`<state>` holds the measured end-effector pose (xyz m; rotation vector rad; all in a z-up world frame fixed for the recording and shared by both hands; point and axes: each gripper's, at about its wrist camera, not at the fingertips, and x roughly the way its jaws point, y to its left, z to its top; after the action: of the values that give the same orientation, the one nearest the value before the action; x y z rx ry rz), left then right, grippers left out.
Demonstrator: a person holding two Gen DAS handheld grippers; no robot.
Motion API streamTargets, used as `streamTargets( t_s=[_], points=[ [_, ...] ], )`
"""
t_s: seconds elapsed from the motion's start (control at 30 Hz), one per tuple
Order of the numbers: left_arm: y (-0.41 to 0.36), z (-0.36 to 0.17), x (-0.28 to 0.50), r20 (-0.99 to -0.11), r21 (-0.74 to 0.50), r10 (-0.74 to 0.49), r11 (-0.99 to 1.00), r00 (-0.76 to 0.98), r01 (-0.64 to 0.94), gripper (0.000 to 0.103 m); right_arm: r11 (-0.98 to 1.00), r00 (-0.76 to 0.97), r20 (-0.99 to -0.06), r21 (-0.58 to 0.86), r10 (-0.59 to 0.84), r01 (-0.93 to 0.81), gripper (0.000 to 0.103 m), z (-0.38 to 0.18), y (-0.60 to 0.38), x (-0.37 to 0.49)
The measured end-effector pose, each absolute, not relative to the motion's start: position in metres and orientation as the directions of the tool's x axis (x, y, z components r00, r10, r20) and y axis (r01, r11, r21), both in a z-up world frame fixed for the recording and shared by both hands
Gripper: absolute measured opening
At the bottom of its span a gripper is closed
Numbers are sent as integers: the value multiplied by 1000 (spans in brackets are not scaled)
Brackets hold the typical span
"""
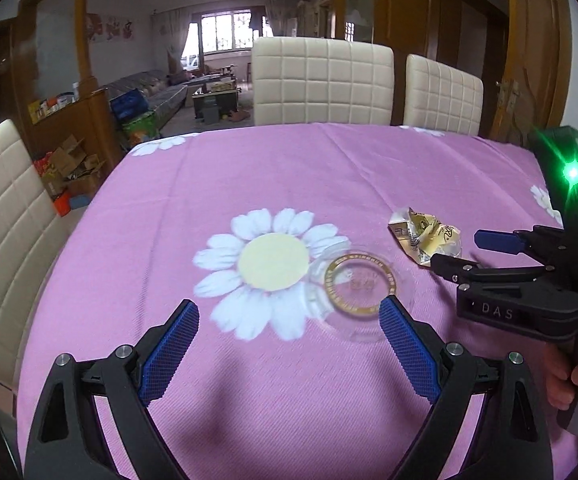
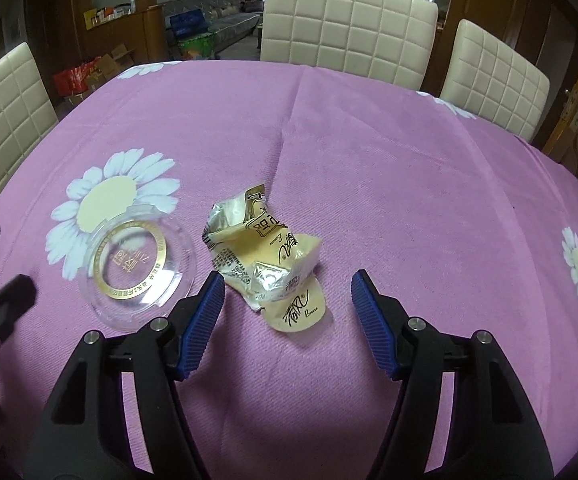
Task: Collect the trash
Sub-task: 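Grasp the clear round lid with the left tool while the right tool grasps the gold wrapper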
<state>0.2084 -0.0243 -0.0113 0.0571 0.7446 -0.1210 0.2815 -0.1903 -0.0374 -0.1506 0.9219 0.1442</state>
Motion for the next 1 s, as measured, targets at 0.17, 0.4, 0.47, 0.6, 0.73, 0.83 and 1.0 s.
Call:
streamTargets(
  t_s=[0.17,0.4,0.47,0.6,0.73,0.83,1.0],
  points=[
    [-50,-22,227,-709,7,-128,982,693,189,89,976,569,-818,-43,87,-211,31,-45,-195,283],
    [-79,-37,250,-744,40,-116,975,658,217,89,977,599,-798,-68,69,-204,17,-37,-207,272],
    [-83,-43,258,-771,22,-124,975,624,220,89,978,603,-794,-60,76,-202,14,-35,-211,271],
    [-85,-50,267,-795,18,-106,980,597,199,89,975,607,-789,-51,92,-214,9,-33,-211,268],
    [-83,-49,268,-791,-3,-122,981,600,196,86,972,608,-788,-56,97,-228,4,-34,-208,264],
    [-80,-48,263,-790,-5,-128,979,599,203,85,971,615,-780,-45,111,-233,2,-29,-207,260],
    [-73,-39,249,-770,26,-107,980,630,198,84,966,630,-764,-33,142,-257,1,-16,-206,247]
  ],
)
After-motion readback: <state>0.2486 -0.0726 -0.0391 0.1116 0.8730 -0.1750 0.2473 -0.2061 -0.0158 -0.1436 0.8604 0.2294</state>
